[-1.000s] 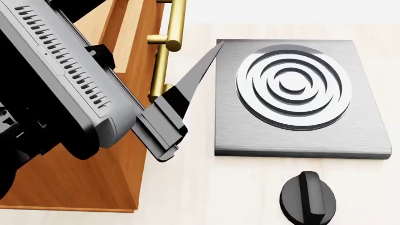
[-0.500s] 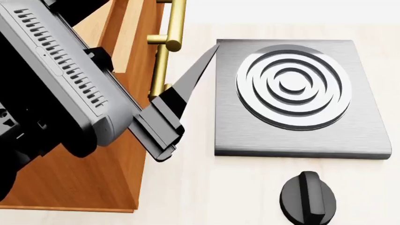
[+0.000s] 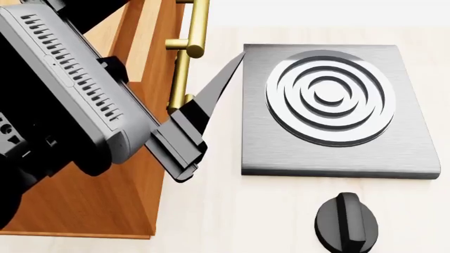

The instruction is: Pick the akita bowl on the wooden cabinet and place it on the plate.

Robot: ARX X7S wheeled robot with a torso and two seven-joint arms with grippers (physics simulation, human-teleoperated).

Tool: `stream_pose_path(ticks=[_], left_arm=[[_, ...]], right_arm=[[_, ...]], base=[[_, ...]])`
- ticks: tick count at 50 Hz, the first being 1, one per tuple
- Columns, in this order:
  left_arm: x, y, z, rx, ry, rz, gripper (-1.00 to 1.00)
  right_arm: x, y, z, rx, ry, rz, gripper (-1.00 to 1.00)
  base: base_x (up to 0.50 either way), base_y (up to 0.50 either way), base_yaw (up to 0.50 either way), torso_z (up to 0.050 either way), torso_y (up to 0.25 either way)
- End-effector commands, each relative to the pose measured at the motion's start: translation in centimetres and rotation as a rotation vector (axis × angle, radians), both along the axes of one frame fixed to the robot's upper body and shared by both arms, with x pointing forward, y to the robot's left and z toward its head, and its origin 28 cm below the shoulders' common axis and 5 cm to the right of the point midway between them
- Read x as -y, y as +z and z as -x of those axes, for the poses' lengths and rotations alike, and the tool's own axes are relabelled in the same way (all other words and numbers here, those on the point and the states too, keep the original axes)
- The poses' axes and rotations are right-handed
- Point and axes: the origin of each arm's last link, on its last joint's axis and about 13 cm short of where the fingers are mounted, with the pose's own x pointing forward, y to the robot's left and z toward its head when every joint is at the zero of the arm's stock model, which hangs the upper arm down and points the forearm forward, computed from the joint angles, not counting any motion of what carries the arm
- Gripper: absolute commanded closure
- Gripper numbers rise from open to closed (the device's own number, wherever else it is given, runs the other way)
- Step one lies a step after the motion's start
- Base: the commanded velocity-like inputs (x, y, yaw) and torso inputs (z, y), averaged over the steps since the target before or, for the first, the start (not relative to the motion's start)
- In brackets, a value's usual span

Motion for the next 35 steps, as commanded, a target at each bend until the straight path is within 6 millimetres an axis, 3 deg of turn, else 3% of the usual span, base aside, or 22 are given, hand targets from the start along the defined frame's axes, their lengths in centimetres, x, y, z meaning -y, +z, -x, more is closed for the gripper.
stream_pose_path(ticks=[1, 35], left_arm=[[0.0, -0.3, -0.1, -0.007, 0.002, 0.001, -1.0], [-0.1, -0.4, -0.2, -0.013, 0.004, 0.002, -1.0]], right_arm=[[1.0, -0.5, -0.8, -0.042, -0.014, 0.028, 1.0], [2.5, -3.4, -1.4, -0.126, -0.059, -0.036, 1.0]], base=[[0.0, 0.0, 0.0, 0.0, 0.0], [0.0, 0.0, 0.0, 0.0, 0.0]])
